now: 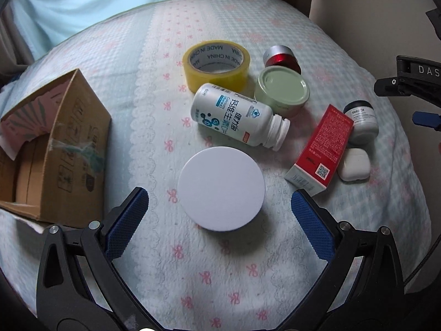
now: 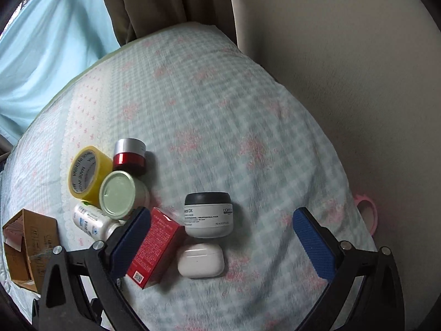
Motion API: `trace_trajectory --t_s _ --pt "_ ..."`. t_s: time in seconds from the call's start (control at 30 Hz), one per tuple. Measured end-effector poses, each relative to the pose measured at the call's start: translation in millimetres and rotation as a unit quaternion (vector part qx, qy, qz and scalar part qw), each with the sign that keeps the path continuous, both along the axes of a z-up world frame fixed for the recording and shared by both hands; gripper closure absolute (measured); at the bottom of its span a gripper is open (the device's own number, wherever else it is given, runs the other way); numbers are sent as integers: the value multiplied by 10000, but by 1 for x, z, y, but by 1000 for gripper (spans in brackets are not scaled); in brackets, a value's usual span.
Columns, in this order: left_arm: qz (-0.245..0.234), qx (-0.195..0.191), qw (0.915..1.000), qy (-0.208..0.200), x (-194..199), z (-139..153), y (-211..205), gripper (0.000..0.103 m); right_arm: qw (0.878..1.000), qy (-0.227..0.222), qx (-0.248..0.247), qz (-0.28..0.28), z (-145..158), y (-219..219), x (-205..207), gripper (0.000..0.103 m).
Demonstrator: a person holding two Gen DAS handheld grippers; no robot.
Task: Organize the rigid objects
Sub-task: 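Grasp the white round jar with the left tool while the right tool grasps the black-lidded jar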
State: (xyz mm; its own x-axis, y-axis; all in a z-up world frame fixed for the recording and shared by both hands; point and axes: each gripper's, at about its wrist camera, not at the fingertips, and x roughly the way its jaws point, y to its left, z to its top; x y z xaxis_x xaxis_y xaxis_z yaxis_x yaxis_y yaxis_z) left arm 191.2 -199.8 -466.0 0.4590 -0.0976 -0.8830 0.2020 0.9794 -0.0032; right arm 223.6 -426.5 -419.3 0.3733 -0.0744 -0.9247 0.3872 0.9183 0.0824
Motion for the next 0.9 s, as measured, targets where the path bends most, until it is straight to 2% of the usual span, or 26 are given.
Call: trace_trajectory --t_s 0.07,0.17,0.33,0.43,0.47,0.5,0.57,0.63,0.7,0.73,0.9 --pt "-43 169 9998 47 5 -14 -5 0 9997 214 -13 115 -18 -1 7 1" --pt "-121 198 9995 231 8 -25 -8 0 9991 407 101 102 -41 -6 15 1" --pt "-375 422 9979 308 5 -38 -21 1 9955 540 766 -101 -68 -17 24 14" --pt "-408 609 9969 281 5 -43 -25 4 9941 578 910 -133 -74 -19 24 20" --pt "-382 596 9971 288 6 -43 -24 6 9936 581 954 -148 -75 -20 24 22" --pt "-339 552 9975 293 7 -42 -22 7 9929 579 1025 -147 -77 -20 23 29" --pt "-240 471 9981 315 11 -43 -18 15 9922 573 1104 -116 -80 -20 25 36" --pt "-165 397 9983 397 18 -46 -15 20 9921 536 1137 -64 -80 -19 25 51" --pt "-67 240 9988 416 24 -49 -10 25 9922 542 1119 -40 -79 -15 27 51" --pt "-22 187 9991 378 25 -49 -7 35 9926 542 1087 -31 -78 -13 28 51" --pt "-90 52 9993 366 26 -46 -1 35 9939 503 982 -74 -74 -6 27 51"
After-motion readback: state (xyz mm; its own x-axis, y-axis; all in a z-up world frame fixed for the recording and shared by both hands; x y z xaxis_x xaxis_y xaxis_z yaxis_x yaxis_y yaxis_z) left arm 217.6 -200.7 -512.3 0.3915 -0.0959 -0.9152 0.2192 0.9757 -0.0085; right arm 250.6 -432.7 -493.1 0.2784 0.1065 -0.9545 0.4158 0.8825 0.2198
